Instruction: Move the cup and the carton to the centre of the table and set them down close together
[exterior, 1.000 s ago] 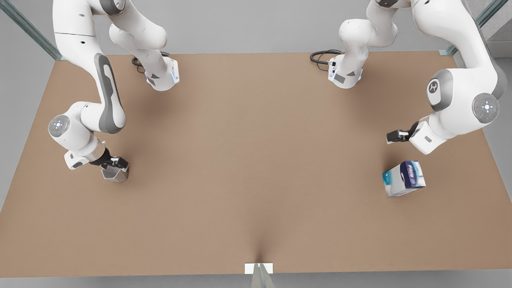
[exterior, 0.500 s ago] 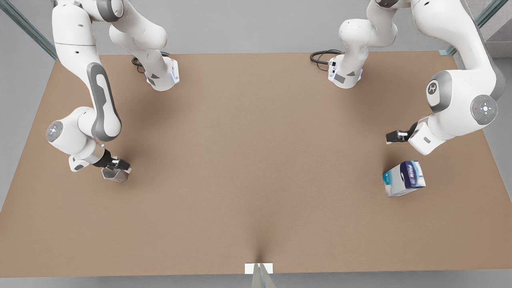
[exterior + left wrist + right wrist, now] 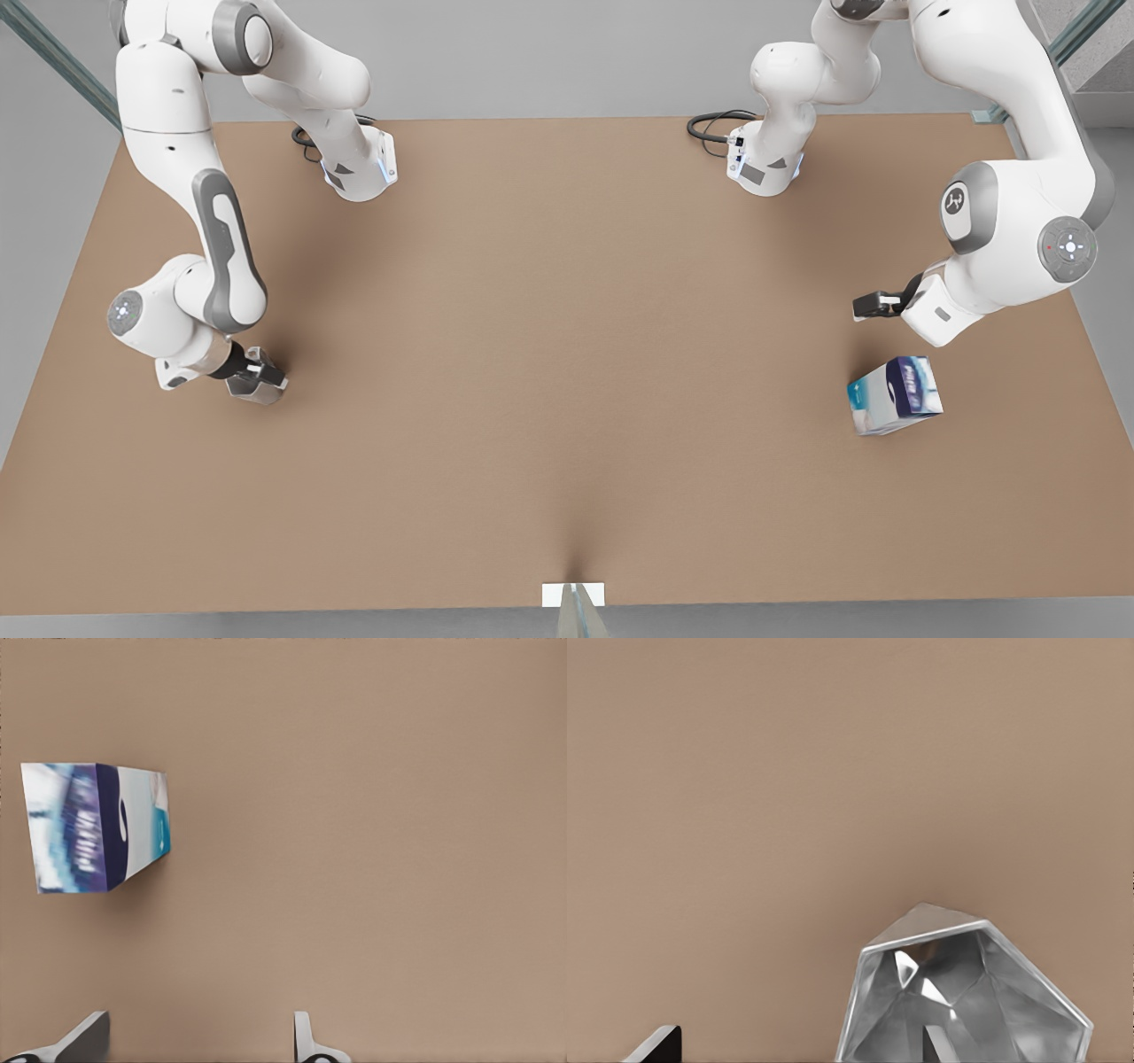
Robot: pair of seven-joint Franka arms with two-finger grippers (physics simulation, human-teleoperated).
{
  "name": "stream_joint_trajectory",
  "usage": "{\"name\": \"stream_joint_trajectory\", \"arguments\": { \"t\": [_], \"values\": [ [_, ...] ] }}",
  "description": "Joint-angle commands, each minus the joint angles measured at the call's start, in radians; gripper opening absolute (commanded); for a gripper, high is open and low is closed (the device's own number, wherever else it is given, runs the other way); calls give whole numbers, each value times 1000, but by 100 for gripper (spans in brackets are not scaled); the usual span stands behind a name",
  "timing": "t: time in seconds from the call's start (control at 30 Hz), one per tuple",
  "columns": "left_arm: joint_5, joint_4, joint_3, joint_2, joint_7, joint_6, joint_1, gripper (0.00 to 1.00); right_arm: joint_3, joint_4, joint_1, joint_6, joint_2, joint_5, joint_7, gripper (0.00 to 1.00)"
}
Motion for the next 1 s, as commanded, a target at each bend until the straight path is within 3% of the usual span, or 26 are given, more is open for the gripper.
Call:
{"name": "stream_joint_trajectory", "arguments": {
  "t": [0.0, 0.5, 0.53, 0.57, 0.6, 0.63, 0.97],
  "values": [
    [0, 0, 0, 1, 0, 0, 0, 100, 0, -2, 0, 0, 0, -2, 0, 100],
    [0, 0, 0, 21, 2, 12, 0, 100, 0, -24, 5, -2, 60, -15, 2, 99],
    [-2, 0, 0, 21, 2, 14, 0, 100, 0, -18, 5, -2, 66, -21, 2, 89],
    [0, 0, 0, 21, 2, 14, 0, 100, -5, -4, 6, -2, 77, -40, 3, 65],
    [-2, 0, 0, 21, 2, 14, 0, 100, -11, -2, 8, -2, 78, -45, 3, 55],
    [-2, 0, 0, 21, 2, 14, 0, 100, -11, -2, 8, -2, 78, -46, 14, 21],
    [-2, 2, 0, 21, 2, 14, 0, 100, -12, 13, 6, -23, 69, -57, 18, 21]
  ]
}}
